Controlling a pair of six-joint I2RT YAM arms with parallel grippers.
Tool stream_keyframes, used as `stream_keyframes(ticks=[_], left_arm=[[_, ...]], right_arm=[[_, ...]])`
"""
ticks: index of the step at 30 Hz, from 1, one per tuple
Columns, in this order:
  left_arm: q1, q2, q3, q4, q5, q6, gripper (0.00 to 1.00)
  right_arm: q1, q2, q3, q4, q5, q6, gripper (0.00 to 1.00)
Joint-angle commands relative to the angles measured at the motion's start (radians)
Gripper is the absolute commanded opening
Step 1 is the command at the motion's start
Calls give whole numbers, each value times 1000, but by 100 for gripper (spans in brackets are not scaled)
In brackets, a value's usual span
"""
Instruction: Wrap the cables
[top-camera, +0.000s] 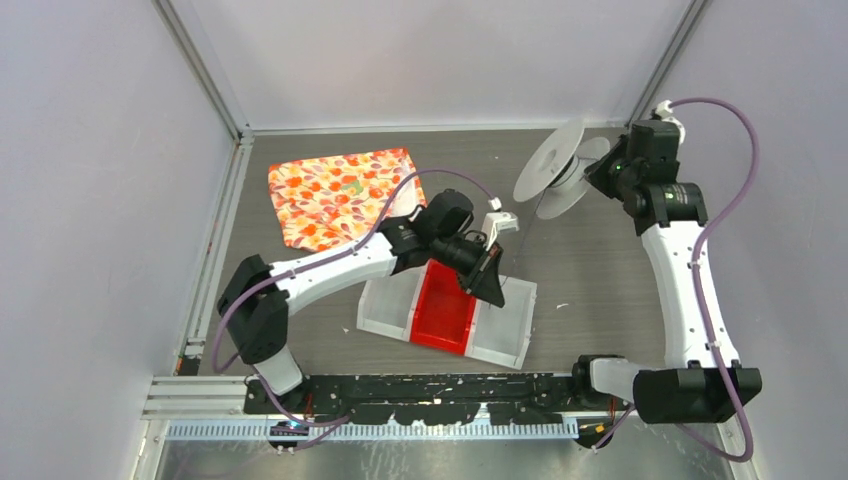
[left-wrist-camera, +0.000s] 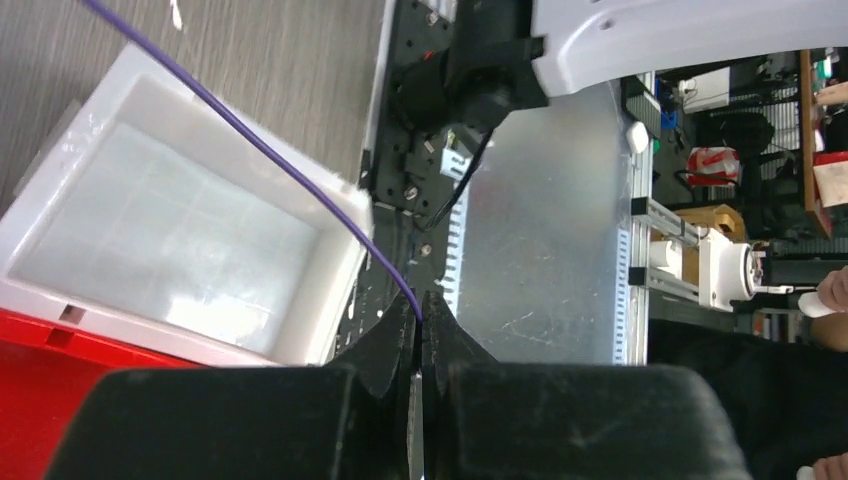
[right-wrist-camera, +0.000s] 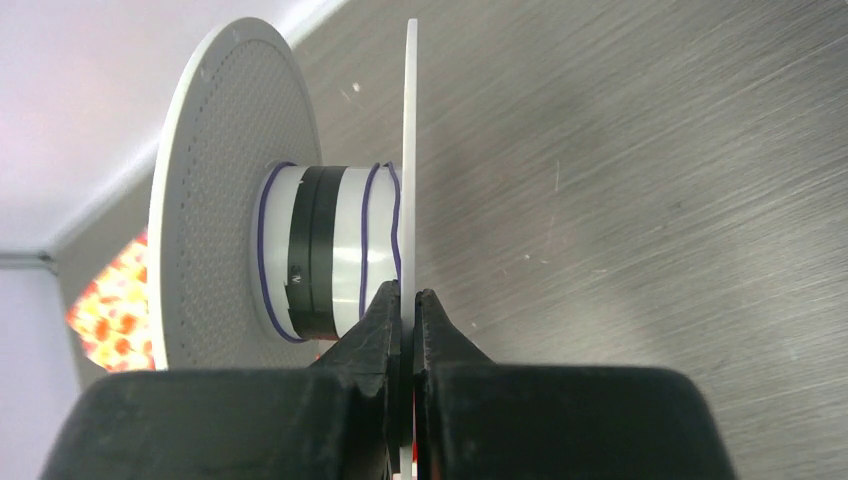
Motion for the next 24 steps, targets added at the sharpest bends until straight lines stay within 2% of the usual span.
stream_keyframes(ticks=[1, 8, 12, 16, 20, 24], left_arm=[[-13, -113, 164, -180, -5, 100, 0], [-12, -56, 443, -396, -15, 294, 0], [-2, 25, 646, -565, -36, 449, 0], [25, 84, 797, -661, -3, 544, 0], [54, 99, 868, -697, 17, 608, 0], [97, 61, 847, -698, 37, 663, 0]], right_arm=[[83, 31, 25, 34, 81, -115, 1], [220, 27, 40, -64, -3, -280, 1], [242, 5, 64, -139, -156, -376, 1], [247, -18, 124, -232, -291, -457, 1], [258, -24, 200, -349, -413, -526, 1], [272, -51, 248, -438, -549, -588, 1]])
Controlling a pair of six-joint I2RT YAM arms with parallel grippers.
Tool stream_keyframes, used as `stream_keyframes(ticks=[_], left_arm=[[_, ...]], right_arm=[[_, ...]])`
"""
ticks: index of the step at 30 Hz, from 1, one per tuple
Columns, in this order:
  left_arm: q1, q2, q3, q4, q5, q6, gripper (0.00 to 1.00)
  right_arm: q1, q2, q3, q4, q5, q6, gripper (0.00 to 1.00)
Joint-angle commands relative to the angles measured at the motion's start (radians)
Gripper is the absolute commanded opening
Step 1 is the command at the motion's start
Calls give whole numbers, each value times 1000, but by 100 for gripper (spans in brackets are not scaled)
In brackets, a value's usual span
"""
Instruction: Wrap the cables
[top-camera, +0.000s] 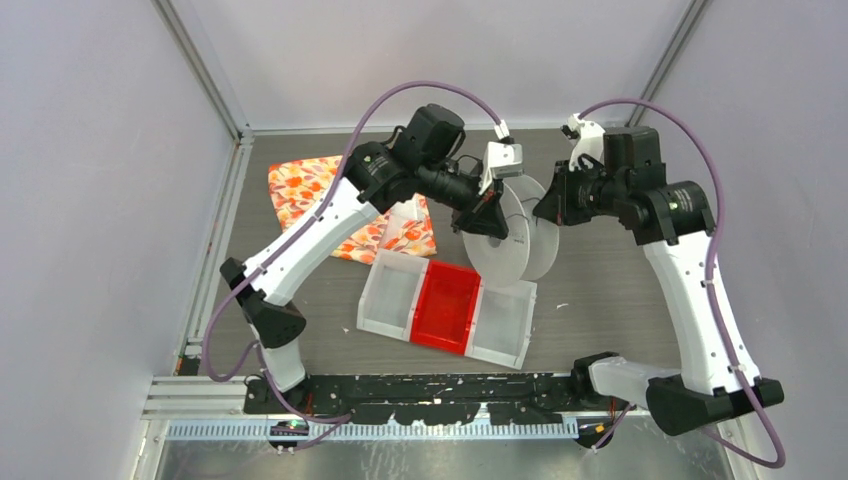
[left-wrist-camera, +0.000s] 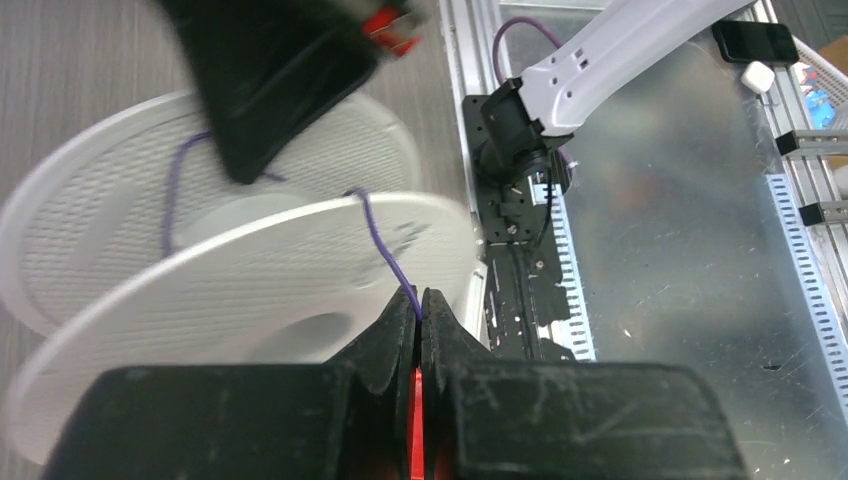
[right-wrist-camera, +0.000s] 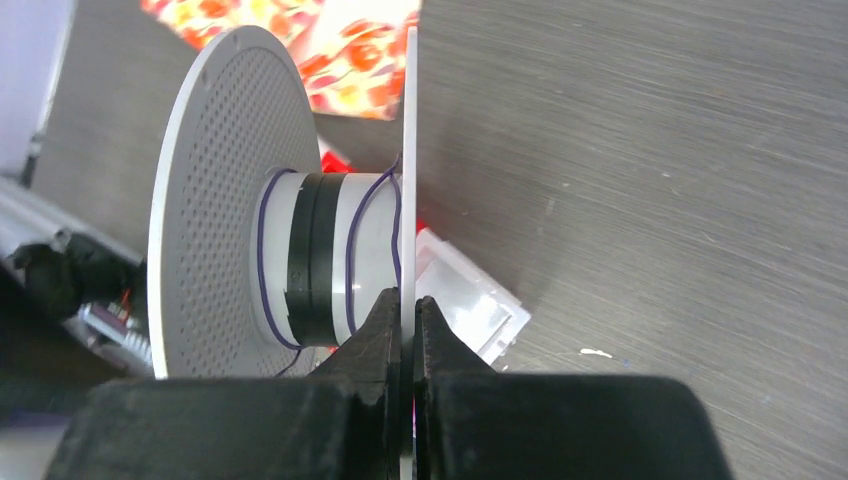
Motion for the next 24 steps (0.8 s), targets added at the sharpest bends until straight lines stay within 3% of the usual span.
stream_keyframes(ticks=[1, 5, 11, 15, 20, 24], left_arm=[[53, -54, 19, -45, 62, 106, 0], [100, -78, 17, -40, 145, 110, 0], [115, -78, 22, -59, 185, 113, 0], [157, -66, 10, -117, 220, 153, 0], [275, -10, -25, -111, 396, 151, 0], [365, 77, -30, -56, 477, 103, 0]], right_arm=[[20, -65, 94, -108, -228, -102, 1], [35, -65, 126, -225, -249, -192, 0], [68, -87, 90, -243, -284, -239, 1], [68, -124, 70, -178, -321, -249, 1], [63, -116, 21, -69, -307, -254, 0], [-33, -33, -5, 50, -452, -247, 0]])
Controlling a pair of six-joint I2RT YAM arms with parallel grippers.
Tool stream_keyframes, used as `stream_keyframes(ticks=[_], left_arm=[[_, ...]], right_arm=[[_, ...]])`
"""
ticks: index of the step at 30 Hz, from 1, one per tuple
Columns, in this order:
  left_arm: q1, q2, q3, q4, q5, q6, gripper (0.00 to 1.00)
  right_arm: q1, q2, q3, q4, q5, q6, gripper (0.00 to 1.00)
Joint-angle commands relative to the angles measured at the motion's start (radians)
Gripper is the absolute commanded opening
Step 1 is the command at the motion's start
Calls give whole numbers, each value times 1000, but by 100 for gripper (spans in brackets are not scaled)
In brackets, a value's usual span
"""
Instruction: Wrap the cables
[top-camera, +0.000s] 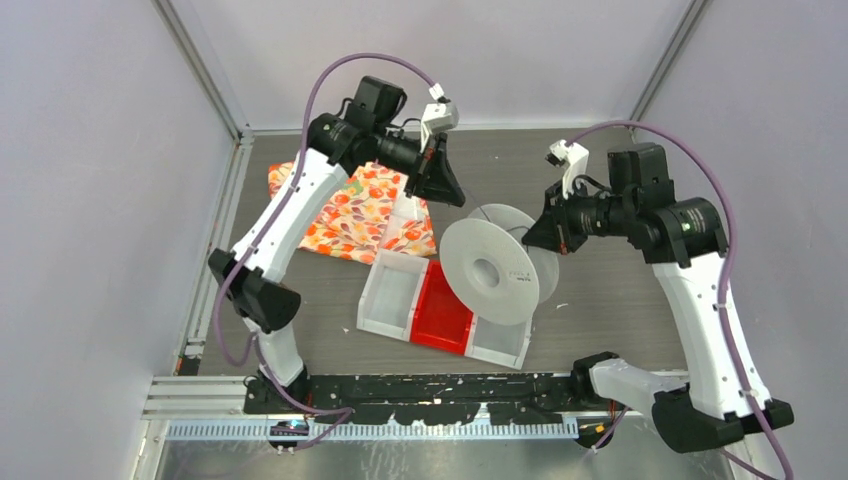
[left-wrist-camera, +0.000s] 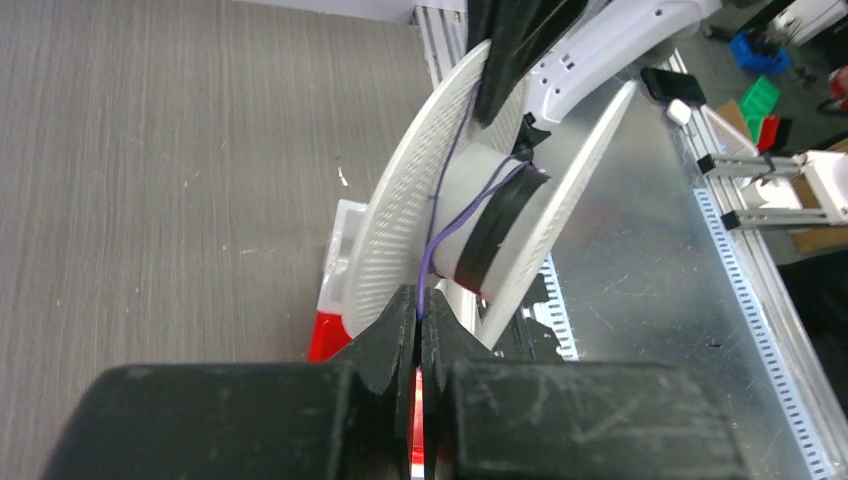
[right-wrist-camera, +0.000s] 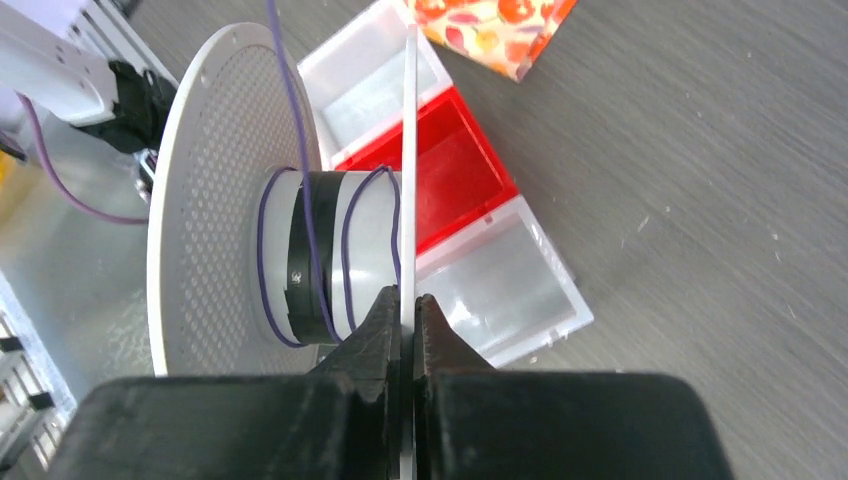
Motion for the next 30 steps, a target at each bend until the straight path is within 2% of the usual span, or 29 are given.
stream_keyframes(ticks=[1, 5, 7, 8, 11, 12, 13, 15, 16, 18, 20, 21, 22, 26, 30], left_arm=[[92, 104, -22, 72, 151, -49, 0], [126, 194, -28, 153, 166, -119, 0], [140, 235, -55, 252, 185, -213, 0], [150, 251, -73, 322, 198, -272, 0], [179, 289, -166, 700, 228, -538, 0], [188, 304, -211, 879, 242, -682, 0], [199, 322, -258, 1124, 254, -859, 0], [217, 399, -308, 1666, 273, -1290, 0], [224, 465, -286, 1914, 277, -1498, 0], [231, 623, -144, 2279, 291, -1903, 0], [230, 777, 56, 2448, 318, -2179, 0], [232, 808, 85, 2455, 307, -2200, 0], [234, 809, 51, 2447, 288, -2171, 0], [237, 771, -57, 2300, 273, -1983, 0], [250, 724, -170, 2016, 213, -1734, 0]], right_arm=[[-125, 89, -23, 234, -223, 11, 0], [-233, 170, -71, 432, -315, 103, 1], [-255, 219, -95, 561, -365, 188, 1], [-259, 247, -99, 609, -372, 218, 1], [-266, 329, -110, 748, -387, 299, 1], [-266, 358, -114, 794, -398, 324, 1], [-280, 384, -120, 843, -397, 358, 1], [-296, 442, -129, 932, -381, 414, 1], [-296, 471, -130, 973, -367, 445, 0], [-295, 525, -136, 1043, -355, 495, 1], [-296, 565, -151, 1114, -333, 541, 1], [-295, 588, -164, 1171, -319, 573, 1], [-296, 606, -174, 1202, -315, 598, 1], [-295, 679, -227, 1348, -311, 711, 1], [-295, 754, -264, 1436, -307, 770, 1]])
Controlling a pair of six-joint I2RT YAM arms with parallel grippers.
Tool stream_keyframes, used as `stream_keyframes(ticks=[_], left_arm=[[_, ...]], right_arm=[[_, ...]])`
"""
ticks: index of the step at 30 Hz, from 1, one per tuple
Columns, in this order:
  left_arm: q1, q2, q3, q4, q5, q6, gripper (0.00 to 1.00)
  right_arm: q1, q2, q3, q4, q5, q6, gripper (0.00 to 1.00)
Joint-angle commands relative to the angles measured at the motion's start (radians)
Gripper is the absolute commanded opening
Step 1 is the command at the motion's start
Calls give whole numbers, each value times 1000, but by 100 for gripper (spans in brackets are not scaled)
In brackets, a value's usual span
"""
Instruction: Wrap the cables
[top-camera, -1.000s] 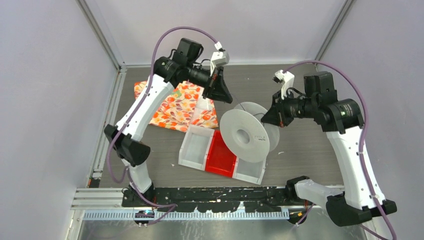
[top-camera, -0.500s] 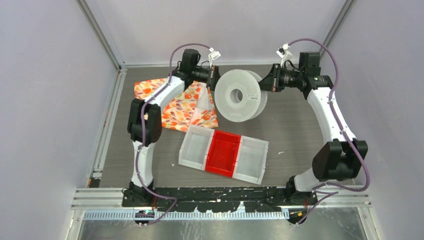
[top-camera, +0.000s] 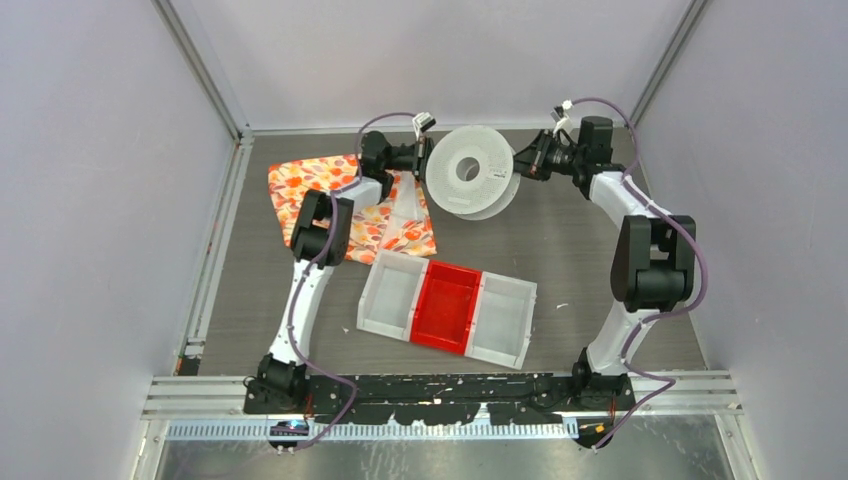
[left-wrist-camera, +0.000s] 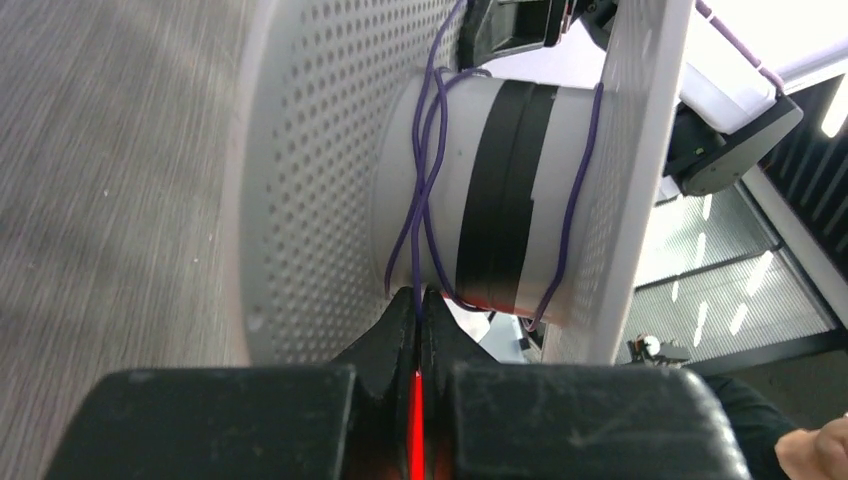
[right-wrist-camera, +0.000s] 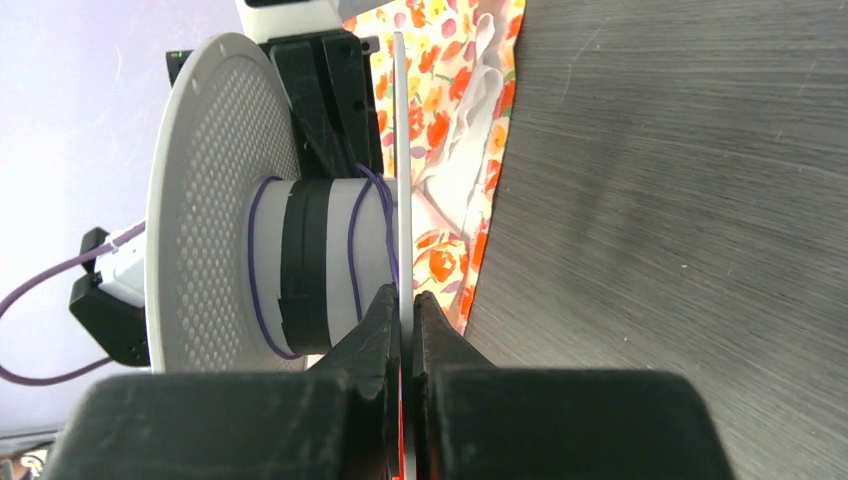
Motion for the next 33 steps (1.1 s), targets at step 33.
stream_keyframes(ticks=[33], left_arm=[[-12, -152, -158, -995, -387, 831, 1]], right_arm=[[0, 319, -83, 208, 135, 80, 25]])
